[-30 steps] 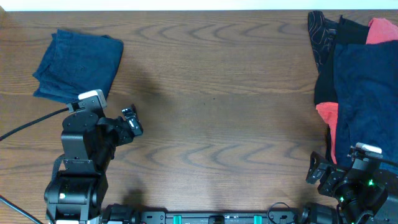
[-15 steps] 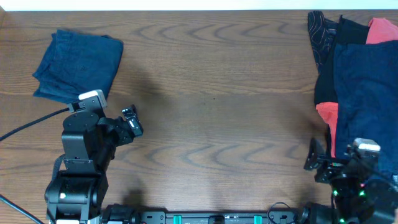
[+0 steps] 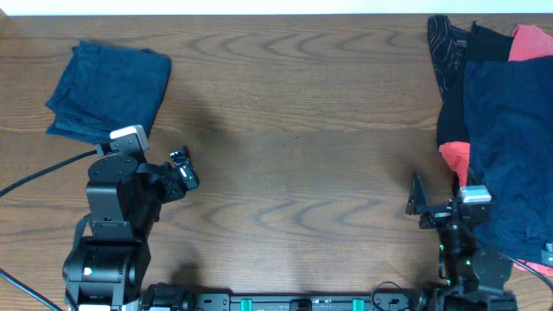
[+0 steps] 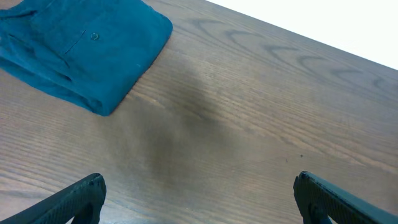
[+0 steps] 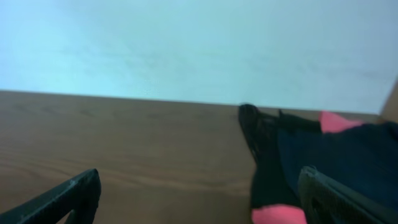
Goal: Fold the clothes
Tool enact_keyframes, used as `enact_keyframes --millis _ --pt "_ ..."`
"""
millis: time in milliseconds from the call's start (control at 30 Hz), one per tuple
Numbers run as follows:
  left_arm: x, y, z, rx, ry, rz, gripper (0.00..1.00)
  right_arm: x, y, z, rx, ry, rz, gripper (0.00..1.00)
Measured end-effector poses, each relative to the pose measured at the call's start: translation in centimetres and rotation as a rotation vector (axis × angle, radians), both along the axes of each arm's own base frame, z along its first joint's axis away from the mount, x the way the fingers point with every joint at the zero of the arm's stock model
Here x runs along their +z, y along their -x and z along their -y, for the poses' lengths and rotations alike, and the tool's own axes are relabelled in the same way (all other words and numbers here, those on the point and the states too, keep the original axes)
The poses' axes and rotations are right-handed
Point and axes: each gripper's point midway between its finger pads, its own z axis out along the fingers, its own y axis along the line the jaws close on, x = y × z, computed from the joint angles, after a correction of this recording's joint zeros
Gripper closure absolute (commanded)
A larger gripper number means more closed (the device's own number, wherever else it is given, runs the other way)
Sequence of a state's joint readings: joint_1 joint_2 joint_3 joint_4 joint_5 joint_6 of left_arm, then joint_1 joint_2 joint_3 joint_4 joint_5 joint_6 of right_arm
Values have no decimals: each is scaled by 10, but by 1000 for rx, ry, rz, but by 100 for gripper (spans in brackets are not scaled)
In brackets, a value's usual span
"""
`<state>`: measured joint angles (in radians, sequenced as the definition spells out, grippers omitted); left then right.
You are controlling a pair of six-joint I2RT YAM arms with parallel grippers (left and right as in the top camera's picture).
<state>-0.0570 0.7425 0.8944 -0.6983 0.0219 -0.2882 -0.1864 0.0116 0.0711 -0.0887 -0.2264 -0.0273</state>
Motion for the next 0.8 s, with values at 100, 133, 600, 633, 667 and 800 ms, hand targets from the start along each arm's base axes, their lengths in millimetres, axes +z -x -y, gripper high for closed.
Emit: enact_keyframes --millis 100,133,600,633,667,800 --pt "0 0 0 0 0 0 2 -24 -3 8 -42 6 -43 1" --pt "0 0 0 0 0 -2 2 -24 -4 10 -53 10 -39 1" --pt "0 0 0 0 0 -1 2 -26 -1 34 -196 30 -48 1" --pt "0 0 0 0 0 -1 2 -26 -1 35 -197 25 -48 1" --pt "0 0 0 0 0 -1 2 -26 -1 35 -199 15 -47 1" --pt "0 0 0 0 0 -1 2 -26 -1 36 -205 -14 -45 1"
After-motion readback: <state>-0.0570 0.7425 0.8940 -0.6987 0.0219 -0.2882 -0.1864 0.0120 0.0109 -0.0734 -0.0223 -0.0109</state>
